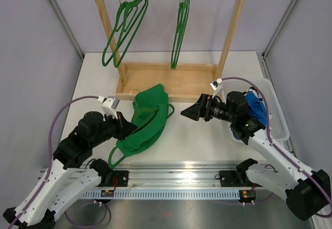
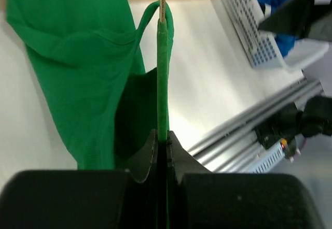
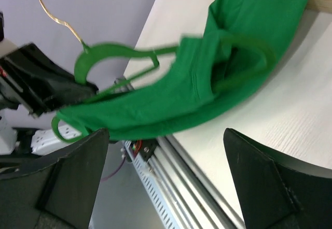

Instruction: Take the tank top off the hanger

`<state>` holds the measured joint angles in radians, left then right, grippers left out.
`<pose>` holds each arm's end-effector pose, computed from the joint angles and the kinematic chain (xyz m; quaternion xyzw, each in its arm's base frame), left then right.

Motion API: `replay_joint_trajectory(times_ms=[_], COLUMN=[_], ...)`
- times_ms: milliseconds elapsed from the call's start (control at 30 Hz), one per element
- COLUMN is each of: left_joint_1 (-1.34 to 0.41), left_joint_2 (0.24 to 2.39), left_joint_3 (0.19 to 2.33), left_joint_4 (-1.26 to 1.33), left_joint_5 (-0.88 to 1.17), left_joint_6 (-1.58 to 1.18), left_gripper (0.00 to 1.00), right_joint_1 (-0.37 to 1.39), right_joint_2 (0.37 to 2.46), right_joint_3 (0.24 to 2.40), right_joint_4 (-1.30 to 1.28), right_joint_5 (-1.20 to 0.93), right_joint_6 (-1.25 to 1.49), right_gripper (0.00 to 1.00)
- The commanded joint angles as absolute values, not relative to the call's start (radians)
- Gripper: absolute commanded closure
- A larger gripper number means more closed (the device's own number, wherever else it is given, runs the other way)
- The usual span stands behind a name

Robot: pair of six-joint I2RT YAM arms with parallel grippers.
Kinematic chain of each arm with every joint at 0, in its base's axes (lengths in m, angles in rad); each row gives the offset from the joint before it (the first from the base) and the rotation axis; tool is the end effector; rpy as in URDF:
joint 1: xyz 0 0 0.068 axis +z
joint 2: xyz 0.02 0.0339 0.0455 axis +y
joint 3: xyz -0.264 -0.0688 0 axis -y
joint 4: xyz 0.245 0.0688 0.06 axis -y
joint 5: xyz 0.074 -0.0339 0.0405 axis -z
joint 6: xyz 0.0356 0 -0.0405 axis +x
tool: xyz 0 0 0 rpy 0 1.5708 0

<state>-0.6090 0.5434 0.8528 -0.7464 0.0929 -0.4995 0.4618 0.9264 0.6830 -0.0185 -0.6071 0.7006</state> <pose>0.0869 -0.0647 0.3354 0.0710 0.8400 -0.3156 0.4355 0.1820 0.1133 0.2970 -0.0905 0.7734 0.5171 0.3553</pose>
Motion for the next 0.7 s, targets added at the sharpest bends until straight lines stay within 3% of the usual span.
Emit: replay_joint_trajectory(times_ms=[0,167,500,667], left_joint_1=[-0.614,-0.614,-0.614,-0.614], left_joint_2=[0.486,0.442,0.486,0.486], left_joint_3=[0.769,0.641,0.617,0.634], left_joint_4=[-0.595,-0.512,-0.422,-0.422], left_joint_5=[0.294,0.301,0.341,0.339], left_joint_6=[-0.574,-0.647,-0.675,-0.672], left_gripper=[1.00,1.00,1.00,1.00], right_joint_1=[0.550,0.690,0.741,0.741], right_joint_2=[0.971,1.136,1.282,1.338], right_joint_3=[0.696,0.805,0.815,0.819], right_joint_4=[0.124,-0.040,0.038,0.074], right_joint_5=[-0.335,-0.146,-0.152,-0.201], right_joint_6=[0.657,0.571,0.581,0.588], right_gripper=[0.01,0.09,0.18,0.40])
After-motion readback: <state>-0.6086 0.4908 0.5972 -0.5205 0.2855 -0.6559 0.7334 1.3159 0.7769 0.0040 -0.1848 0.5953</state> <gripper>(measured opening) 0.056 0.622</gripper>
